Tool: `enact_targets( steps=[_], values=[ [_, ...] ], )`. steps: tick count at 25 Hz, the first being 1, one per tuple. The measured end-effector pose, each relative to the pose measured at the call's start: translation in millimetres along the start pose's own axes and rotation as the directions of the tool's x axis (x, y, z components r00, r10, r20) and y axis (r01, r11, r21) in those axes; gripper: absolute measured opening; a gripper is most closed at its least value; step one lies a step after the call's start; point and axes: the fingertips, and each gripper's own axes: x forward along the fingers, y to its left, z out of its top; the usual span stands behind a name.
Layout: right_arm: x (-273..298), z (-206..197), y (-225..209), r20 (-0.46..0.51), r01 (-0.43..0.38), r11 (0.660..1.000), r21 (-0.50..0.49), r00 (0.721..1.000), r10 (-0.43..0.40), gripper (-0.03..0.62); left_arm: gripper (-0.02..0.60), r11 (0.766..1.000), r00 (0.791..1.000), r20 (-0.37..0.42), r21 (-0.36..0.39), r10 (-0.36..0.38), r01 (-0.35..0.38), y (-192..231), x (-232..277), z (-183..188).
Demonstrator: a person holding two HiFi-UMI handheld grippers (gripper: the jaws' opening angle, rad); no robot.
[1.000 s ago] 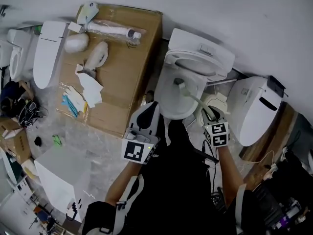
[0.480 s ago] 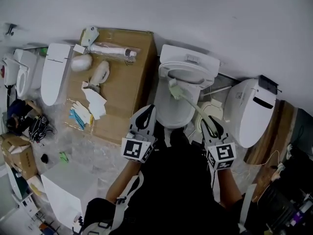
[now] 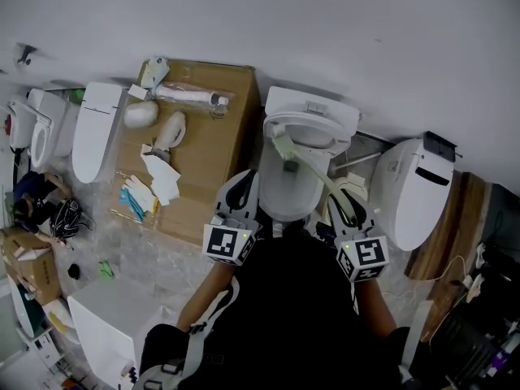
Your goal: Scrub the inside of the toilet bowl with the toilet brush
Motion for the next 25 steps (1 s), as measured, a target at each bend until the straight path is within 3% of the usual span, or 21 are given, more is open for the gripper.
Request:
enact_targets(
  steps=[25],
  values=[
    [5,13,-1,0.033,-0.019,1.000,-0.005,0.999,0.019,0.123,0.008,0.999,0.999,0.018,0.036,-0.034,0.033,-8,23,15]
  ],
)
